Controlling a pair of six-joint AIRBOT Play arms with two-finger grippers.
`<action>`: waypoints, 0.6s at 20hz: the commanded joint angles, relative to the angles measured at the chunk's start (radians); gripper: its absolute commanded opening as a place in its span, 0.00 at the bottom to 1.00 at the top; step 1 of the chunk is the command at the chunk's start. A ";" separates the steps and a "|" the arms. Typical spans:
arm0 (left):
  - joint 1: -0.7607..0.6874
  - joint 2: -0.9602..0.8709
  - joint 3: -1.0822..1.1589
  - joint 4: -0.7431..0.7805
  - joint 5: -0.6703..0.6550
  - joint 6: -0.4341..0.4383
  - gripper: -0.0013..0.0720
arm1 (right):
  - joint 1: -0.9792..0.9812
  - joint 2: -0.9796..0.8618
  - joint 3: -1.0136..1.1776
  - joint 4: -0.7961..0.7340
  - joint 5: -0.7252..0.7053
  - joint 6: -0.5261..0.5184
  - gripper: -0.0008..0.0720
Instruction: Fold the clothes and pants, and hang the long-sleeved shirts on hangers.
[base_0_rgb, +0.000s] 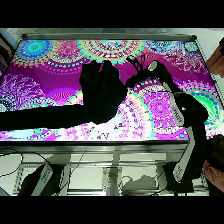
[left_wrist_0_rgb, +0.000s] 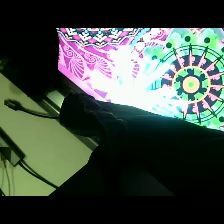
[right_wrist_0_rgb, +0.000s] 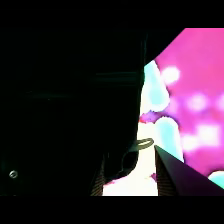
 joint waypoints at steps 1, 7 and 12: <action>0.001 -0.001 0.000 -0.001 -0.001 -0.001 0.07 | 0.000 -0.054 0.019 0.010 -0.002 -0.013 0.48; 0.001 -0.001 0.000 -0.012 -0.001 -0.012 0.07 | 0.027 -0.083 0.019 0.076 0.157 -0.061 0.41; 0.001 -0.001 0.000 -0.021 -0.001 -0.011 0.07 | 0.046 -0.066 0.051 0.046 0.388 0.034 0.03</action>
